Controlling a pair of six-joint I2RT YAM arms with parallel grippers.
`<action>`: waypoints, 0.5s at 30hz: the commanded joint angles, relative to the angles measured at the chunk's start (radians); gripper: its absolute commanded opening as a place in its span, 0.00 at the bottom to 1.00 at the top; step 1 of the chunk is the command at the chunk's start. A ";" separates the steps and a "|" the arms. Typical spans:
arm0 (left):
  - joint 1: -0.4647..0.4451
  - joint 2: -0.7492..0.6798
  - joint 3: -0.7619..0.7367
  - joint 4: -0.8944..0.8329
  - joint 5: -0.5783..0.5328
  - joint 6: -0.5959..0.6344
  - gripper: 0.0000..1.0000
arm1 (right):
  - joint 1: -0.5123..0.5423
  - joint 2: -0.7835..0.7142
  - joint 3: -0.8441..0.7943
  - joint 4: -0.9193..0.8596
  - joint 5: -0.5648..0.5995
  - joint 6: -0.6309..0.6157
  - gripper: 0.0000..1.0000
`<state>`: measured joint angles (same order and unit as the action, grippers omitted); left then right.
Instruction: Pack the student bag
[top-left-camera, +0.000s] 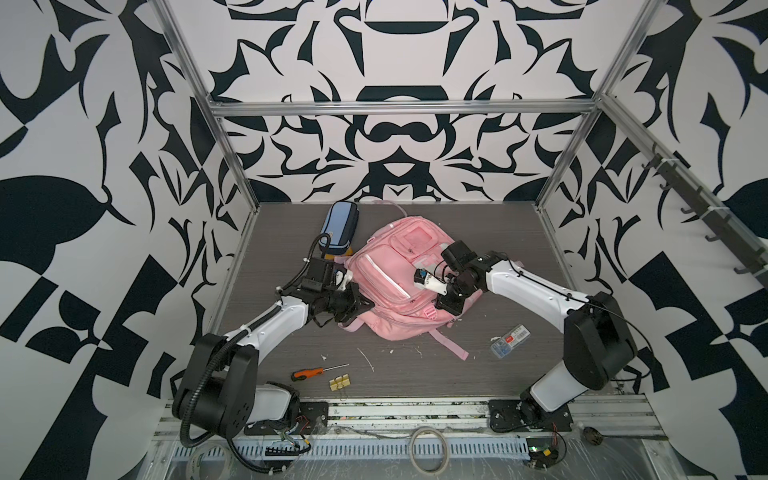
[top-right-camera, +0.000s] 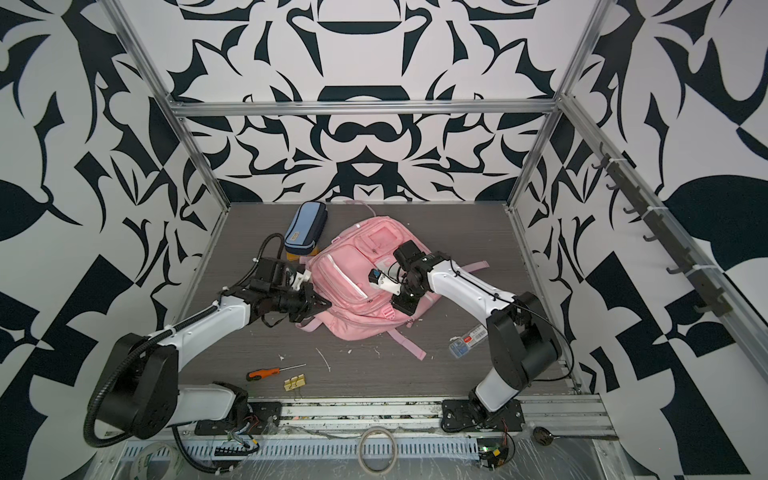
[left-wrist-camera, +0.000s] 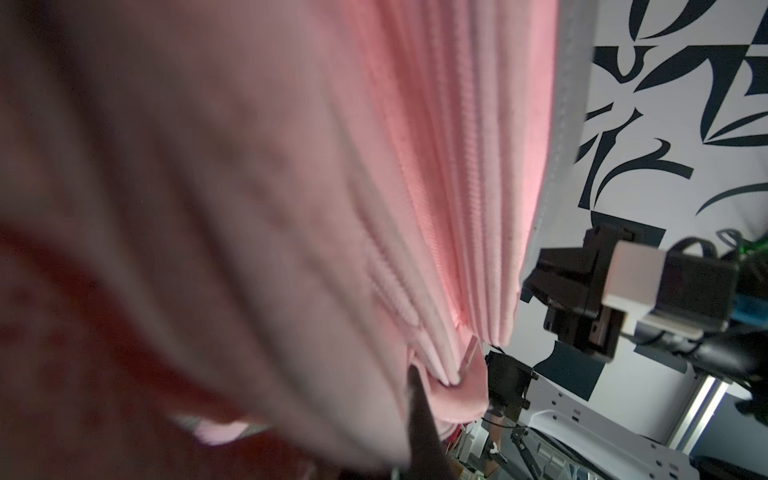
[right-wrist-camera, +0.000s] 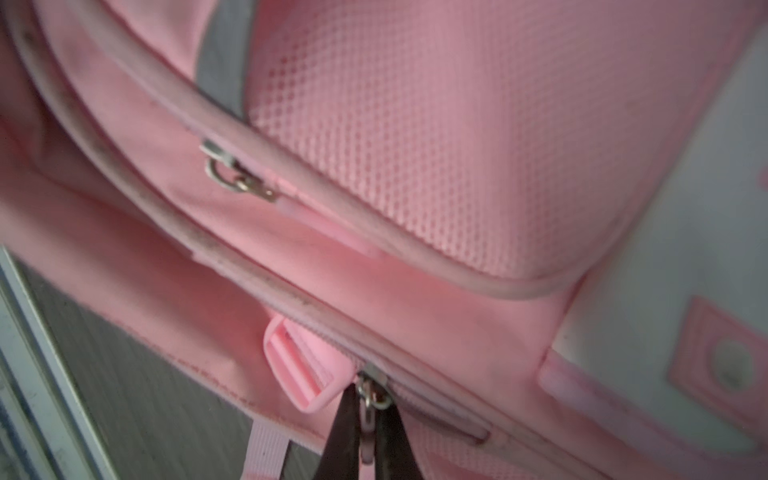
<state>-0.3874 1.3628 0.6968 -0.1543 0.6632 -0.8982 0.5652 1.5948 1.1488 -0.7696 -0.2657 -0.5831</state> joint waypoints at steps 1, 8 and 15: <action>-0.077 0.033 0.038 0.224 0.026 -0.080 0.00 | 0.068 -0.050 0.084 -0.053 -0.087 -0.005 0.00; -0.139 0.043 0.013 0.206 -0.017 -0.058 0.00 | 0.055 0.013 0.179 -0.077 0.000 0.028 0.00; -0.156 0.086 -0.016 0.360 -0.007 -0.129 0.00 | 0.055 0.013 0.205 -0.058 -0.064 0.050 0.00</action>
<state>-0.5102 1.4216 0.6800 0.0402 0.5949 -0.9825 0.6102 1.6501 1.3121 -0.9596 -0.2379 -0.5545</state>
